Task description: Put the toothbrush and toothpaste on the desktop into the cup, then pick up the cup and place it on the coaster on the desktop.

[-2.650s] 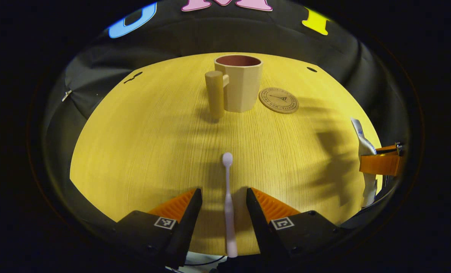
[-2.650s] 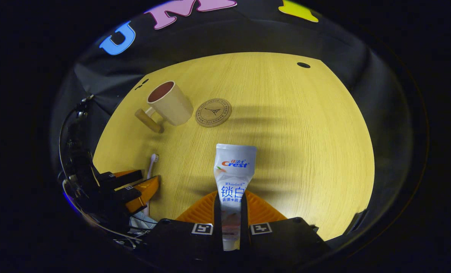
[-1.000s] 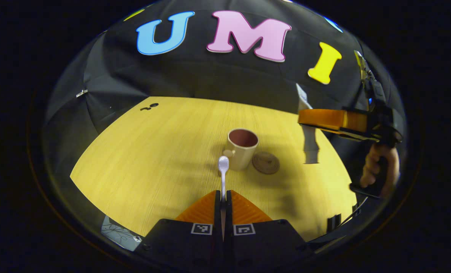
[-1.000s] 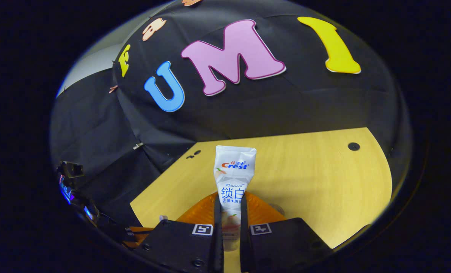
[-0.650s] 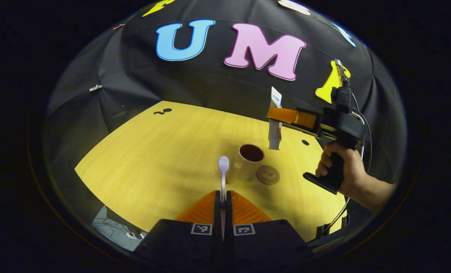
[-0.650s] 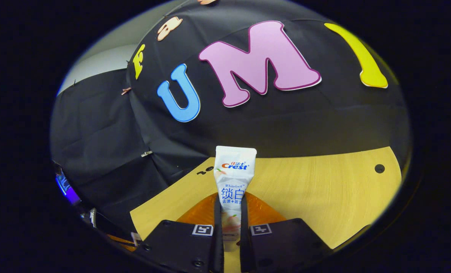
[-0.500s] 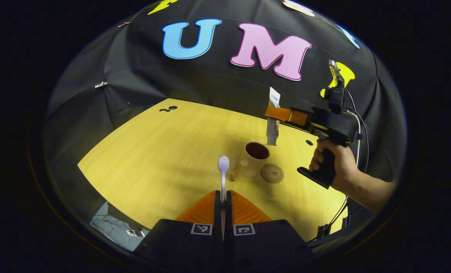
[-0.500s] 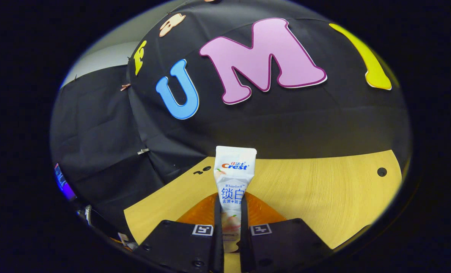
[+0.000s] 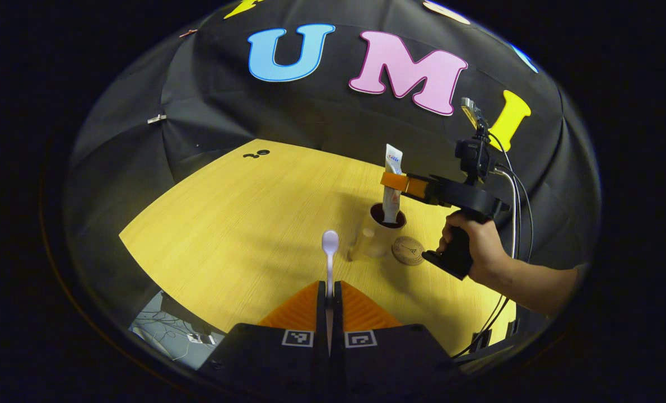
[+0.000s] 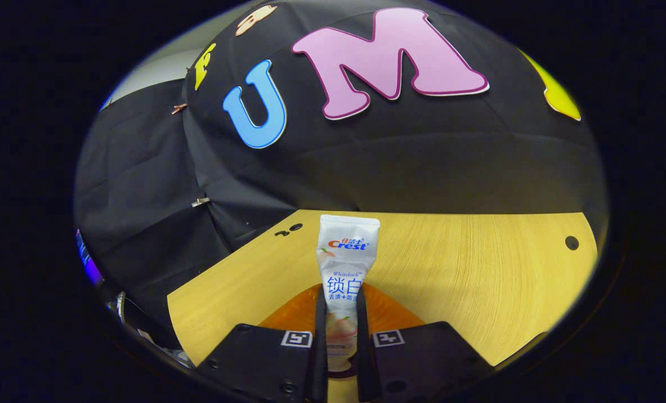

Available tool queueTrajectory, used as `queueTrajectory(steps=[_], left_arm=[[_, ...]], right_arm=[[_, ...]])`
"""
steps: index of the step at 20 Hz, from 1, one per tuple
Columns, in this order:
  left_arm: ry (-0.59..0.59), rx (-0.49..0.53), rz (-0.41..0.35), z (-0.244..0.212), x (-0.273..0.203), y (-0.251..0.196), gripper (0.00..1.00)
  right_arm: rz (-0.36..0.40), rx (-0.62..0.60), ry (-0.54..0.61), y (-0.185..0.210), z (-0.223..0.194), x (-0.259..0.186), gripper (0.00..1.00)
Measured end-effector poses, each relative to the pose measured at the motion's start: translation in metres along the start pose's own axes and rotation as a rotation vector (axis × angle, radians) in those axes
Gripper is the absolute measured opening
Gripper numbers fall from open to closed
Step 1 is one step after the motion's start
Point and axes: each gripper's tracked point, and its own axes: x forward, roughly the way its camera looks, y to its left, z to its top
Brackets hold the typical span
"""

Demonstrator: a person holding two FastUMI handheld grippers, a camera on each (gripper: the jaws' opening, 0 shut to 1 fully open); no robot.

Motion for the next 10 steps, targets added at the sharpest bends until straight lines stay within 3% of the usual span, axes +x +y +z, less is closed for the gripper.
queueTrajectory(steps=[8, 9, 10], left_arm=[[-0.005, 0.007, -0.001, 0.0, 0.002, 0.0, 0.06], [-0.006, 0.007, -0.003, 0.001, 0.002, -0.001, 0.06], [-0.007, 0.007, -0.004, 0.001, 0.002, 0.0, 0.06]], right_arm=[[-0.005, 0.012, 0.036, -0.003, -0.013, -0.008, 0.33], [-0.007, 0.013, 0.043, -0.002, -0.016, -0.007, 0.24], [-0.009, 0.011, 0.047, -0.001, -0.018, -0.011, 0.37]])
